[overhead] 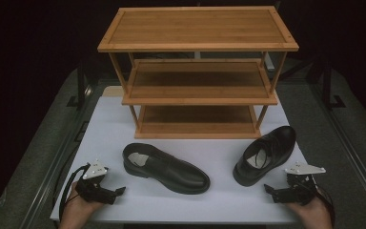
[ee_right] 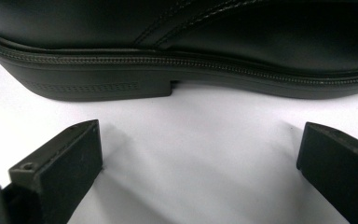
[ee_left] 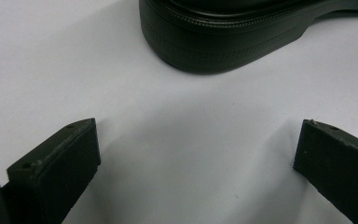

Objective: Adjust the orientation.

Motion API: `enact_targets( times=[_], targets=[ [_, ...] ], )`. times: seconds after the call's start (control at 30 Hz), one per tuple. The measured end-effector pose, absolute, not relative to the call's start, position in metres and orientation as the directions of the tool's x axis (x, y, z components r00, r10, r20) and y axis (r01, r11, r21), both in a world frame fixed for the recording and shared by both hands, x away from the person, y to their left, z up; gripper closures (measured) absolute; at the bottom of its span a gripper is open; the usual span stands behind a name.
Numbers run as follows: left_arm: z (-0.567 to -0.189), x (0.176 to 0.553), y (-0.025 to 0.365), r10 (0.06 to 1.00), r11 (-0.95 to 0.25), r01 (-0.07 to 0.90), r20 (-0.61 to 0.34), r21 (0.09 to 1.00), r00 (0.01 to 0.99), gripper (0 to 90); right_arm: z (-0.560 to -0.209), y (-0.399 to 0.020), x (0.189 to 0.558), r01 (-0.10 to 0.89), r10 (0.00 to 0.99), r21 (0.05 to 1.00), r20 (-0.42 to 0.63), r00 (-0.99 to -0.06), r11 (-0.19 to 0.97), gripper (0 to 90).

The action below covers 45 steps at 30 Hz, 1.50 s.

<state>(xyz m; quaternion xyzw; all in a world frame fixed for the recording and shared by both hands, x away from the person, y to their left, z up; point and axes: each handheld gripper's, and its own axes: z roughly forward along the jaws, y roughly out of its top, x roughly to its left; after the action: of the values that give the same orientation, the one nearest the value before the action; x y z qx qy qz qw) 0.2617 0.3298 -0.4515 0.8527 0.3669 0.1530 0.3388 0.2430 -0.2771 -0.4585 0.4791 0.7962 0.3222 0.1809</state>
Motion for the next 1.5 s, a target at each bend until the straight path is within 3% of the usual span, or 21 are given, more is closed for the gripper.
enact_targets(
  times=[0.43, 0.5, 0.57, 0.7, 0.97, 1.5],
  targets=[
    [-0.449, 0.260, 0.329, 0.737, -0.494, 0.526, 0.012, 0.692, 0.676, 1.6, -0.459, -0.277, 0.243, 0.646, 0.879, 0.687, 0.021, -0.476, 0.333, 0.0],
    [-0.445, 0.259, 0.331, 0.731, -0.479, 0.522, -0.009, 0.706, 0.683, 14.6, -0.459, -0.277, 0.243, 0.645, 0.879, 0.688, 0.021, -0.476, 0.333, 0.0],
    [-0.442, 0.257, 0.331, 0.731, -0.470, 0.514, -0.010, 0.717, 0.682, 17.3, -0.459, -0.277, 0.243, 0.646, 0.879, 0.687, 0.021, -0.476, 0.333, 0.0],
    [-0.437, 0.256, 0.333, 0.721, -0.460, 0.500, -0.020, 0.733, 0.693, 36.9, -0.459, -0.277, 0.243, 0.646, 0.879, 0.687, 0.022, -0.476, 0.333, 0.0],
    [-0.417, 0.263, 0.341, 0.705, -0.435, 0.491, -0.054, 0.755, 0.707, 90.0, -0.459, -0.277, 0.243, 0.646, 0.879, 0.687, 0.022, -0.476, 0.332, 0.0],
    [-0.403, 0.315, 0.345, 0.747, -0.384, 0.495, -0.052, 0.779, 0.663, 90.0, -0.459, -0.278, 0.243, 0.645, 0.879, 0.688, 0.022, -0.477, 0.332, 0.0]
  ],
)
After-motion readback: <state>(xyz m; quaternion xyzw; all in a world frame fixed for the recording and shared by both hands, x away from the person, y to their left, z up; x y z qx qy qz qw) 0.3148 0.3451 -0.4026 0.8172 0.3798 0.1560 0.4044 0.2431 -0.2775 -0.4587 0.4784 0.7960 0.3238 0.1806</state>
